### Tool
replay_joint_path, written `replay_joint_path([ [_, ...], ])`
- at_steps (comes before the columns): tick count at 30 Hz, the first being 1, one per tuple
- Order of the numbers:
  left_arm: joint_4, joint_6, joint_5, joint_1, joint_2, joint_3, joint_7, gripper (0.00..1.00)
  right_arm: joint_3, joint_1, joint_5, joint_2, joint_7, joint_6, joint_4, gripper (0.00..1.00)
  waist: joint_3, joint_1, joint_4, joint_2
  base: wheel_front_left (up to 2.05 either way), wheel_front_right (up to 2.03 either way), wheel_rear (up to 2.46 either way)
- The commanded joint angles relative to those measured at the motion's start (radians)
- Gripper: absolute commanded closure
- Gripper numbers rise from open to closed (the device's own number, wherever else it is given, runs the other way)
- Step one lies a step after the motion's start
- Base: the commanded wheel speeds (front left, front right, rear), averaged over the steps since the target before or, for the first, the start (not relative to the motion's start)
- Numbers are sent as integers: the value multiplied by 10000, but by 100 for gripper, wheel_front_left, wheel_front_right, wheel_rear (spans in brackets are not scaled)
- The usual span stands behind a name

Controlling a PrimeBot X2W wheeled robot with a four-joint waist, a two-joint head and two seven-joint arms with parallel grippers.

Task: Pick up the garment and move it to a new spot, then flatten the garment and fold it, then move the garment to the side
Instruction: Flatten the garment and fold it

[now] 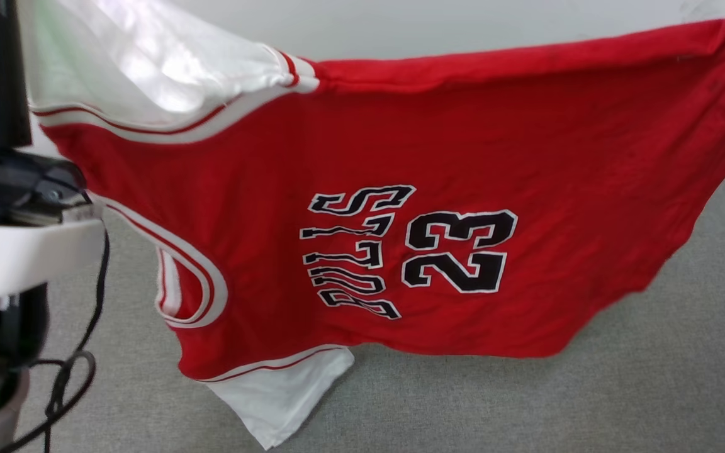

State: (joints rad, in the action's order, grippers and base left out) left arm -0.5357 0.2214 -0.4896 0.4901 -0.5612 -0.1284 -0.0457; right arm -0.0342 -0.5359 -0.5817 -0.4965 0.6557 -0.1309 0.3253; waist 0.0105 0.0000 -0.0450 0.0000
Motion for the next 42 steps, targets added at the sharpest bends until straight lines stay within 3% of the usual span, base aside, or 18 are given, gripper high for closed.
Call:
replay_joint_path([
  [1, 83, -26, -50, 355, -88, 71, -85, 100, 9, -271, -42, 85, -75, 4, 66, 100, 163, 0, -70, 0, 0, 0, 0],
  [10, 886, -492, -305, 2744, -510, 304, -545, 100, 64, -1804, -49, 35, -338, 4, -185, 100, 1417, 0, -190, 0, 0, 0, 0],
  [20, 3792, -1765, -305, 7344, -787, -248, -802, 100, 566, -5225, 453, -227, -1102, 4, -1746, 100, 3829, 0, -172, 0, 0, 0, 0],
  [26, 6353, -2348, 96, 10392, -422, -776, -464, 100, 1045, -7465, 1132, -145, -1988, 5, -3385, 100, 4992, 0, -43, 0, 0, 0, 0],
  [33, 9297, -2624, 622, 13186, 182, -1259, 188, 100, 1601, -9783, 1782, 191, -3210, 7, -5709, 100, 6019, 0, 93, 0, 0, 0, 0],
  [42, 11766, -2745, 959, 14155, 943, -1775, 1169, 100, 2189, -11090, 2593, 581, -4903, 7, -8043, 100, 6637, 0, 321, 0, 0, 0, 0],
])
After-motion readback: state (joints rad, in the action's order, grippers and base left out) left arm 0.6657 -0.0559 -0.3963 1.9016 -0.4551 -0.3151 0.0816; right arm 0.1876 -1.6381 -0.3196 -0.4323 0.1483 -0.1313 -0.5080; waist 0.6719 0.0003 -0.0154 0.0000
